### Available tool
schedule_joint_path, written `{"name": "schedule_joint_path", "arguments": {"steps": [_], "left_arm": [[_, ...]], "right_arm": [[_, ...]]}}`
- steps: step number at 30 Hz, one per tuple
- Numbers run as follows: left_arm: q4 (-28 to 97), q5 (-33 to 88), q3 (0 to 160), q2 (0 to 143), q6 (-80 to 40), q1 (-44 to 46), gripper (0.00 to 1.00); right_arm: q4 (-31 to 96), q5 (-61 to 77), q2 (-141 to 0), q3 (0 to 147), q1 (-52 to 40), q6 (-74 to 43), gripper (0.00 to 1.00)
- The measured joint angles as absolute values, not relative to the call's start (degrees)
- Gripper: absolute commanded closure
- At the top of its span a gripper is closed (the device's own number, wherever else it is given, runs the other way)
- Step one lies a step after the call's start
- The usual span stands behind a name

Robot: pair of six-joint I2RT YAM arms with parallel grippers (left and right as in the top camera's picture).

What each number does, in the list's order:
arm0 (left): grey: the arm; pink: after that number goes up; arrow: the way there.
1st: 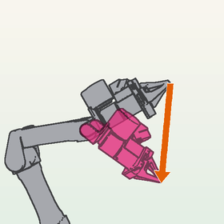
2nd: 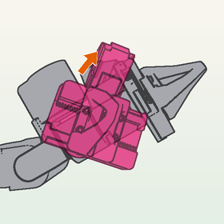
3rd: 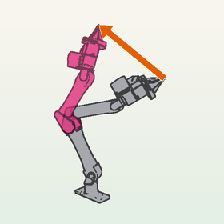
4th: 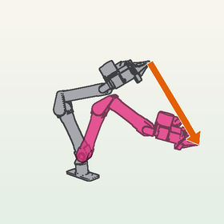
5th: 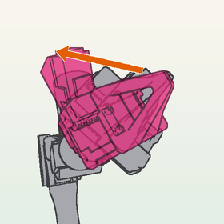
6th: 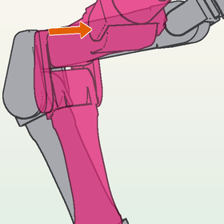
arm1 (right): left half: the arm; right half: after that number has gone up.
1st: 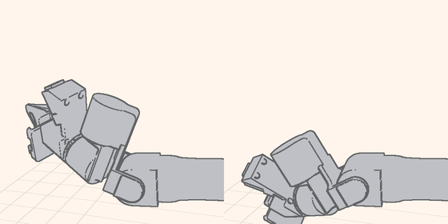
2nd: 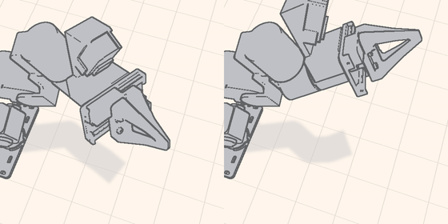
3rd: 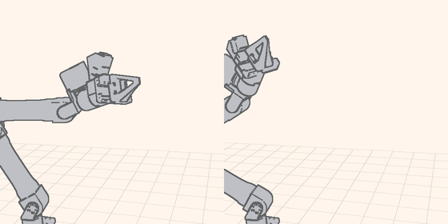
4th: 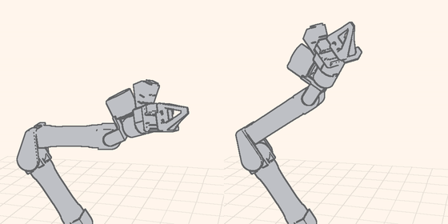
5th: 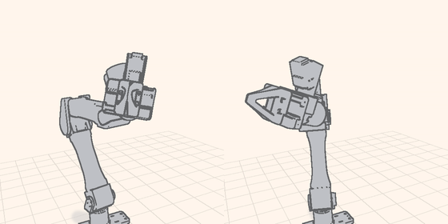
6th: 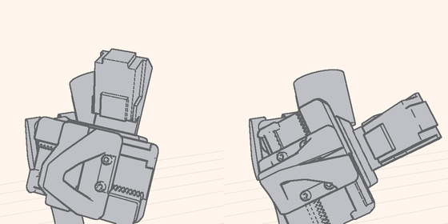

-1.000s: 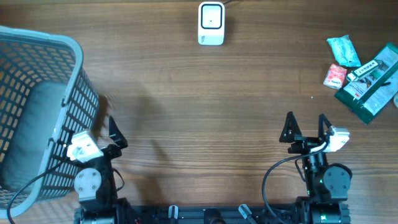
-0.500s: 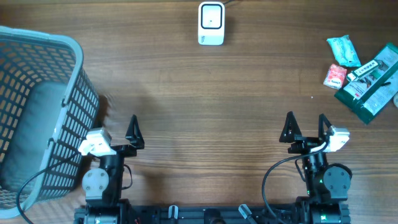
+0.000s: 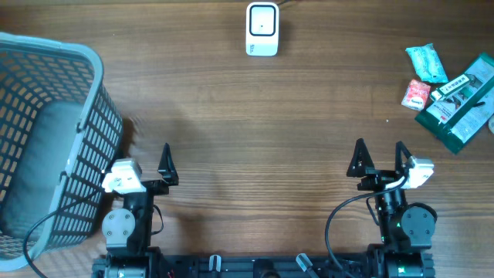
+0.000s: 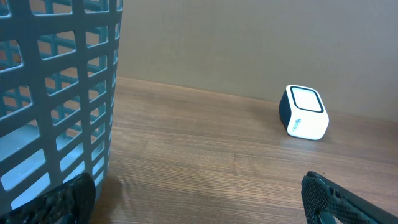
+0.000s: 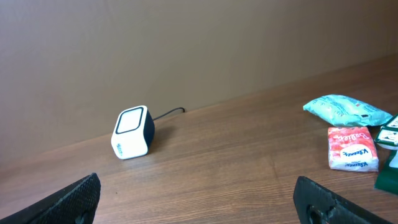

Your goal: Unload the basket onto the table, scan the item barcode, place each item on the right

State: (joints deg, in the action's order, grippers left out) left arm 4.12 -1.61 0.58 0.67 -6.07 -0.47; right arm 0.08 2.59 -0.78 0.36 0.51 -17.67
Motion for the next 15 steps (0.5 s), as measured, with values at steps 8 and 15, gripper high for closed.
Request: {"name": "schedule_joint_path", "arguments": {"steps": [8, 15], "left_arm": [[4.1, -1.6, 0.6, 0.7, -6.1, -1.0, 0.00], [4.1, -1.6, 0.6, 0.7, -6.1, -1.5, 0.00]], "right_arm": [[0.1, 2.6, -0.8, 0.4, 0.5, -17.7, 0.00], [0.1, 2.6, -0.8, 0.4, 0.5, -17.7, 0.00]]}}
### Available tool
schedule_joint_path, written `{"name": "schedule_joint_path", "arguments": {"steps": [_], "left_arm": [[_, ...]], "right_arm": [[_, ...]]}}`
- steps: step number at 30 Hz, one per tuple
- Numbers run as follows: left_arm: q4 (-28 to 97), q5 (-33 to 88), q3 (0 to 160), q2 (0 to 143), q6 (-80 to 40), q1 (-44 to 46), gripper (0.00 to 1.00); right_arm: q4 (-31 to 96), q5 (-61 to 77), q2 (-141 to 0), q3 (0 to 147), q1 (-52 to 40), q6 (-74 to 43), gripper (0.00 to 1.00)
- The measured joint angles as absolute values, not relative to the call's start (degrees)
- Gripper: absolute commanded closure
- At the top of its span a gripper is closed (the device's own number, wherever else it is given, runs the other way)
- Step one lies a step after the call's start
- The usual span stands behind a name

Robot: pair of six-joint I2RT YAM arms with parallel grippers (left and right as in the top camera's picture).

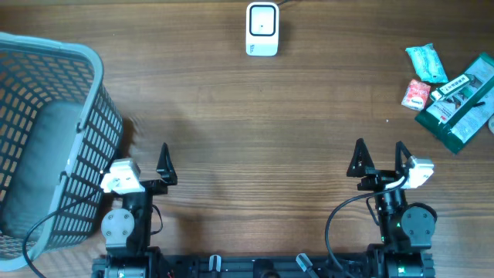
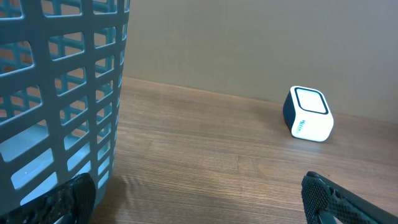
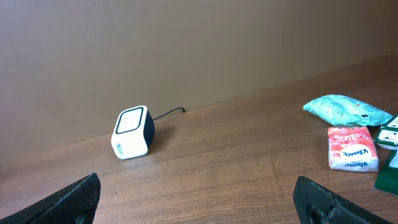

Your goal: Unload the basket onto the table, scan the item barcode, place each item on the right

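The white barcode scanner [image 1: 262,29] stands at the far middle of the table, also seen in the left wrist view [image 2: 308,114] and the right wrist view [image 3: 132,132]. The items lie at the far right: a teal packet [image 1: 426,62], a small red packet [image 1: 415,94] and a long green bag [image 1: 459,100]. My left gripper [image 1: 144,164] is open and empty at the near left, beside the basket. At the near right my right gripper [image 1: 379,158] is open too, holding nothing. Both are far from the items and the scanner.
A large grey-blue mesh basket [image 1: 93,69] fills the left side, and its wall [image 2: 56,93] is close to my left fingers. The scanner's cable runs off the far edge. The teal packet [image 3: 348,110] and red packet [image 3: 352,149] show at the right of the right wrist view.
My left gripper has shifted very slightly to the left, towards the basket. The right gripper and all objects are where they were.
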State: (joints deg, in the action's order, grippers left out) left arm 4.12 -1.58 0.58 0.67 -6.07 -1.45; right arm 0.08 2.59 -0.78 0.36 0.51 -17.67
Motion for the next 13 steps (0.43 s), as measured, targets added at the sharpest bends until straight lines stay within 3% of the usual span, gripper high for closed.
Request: {"name": "schedule_joint_path", "arguments": {"steps": [13], "left_arm": [[4.1, -1.6, 0.6, 0.7, -6.1, -1.5, 0.00]], "right_arm": [[0.1, 2.6, -0.8, 0.4, 0.5, -17.7, 0.00]]}}
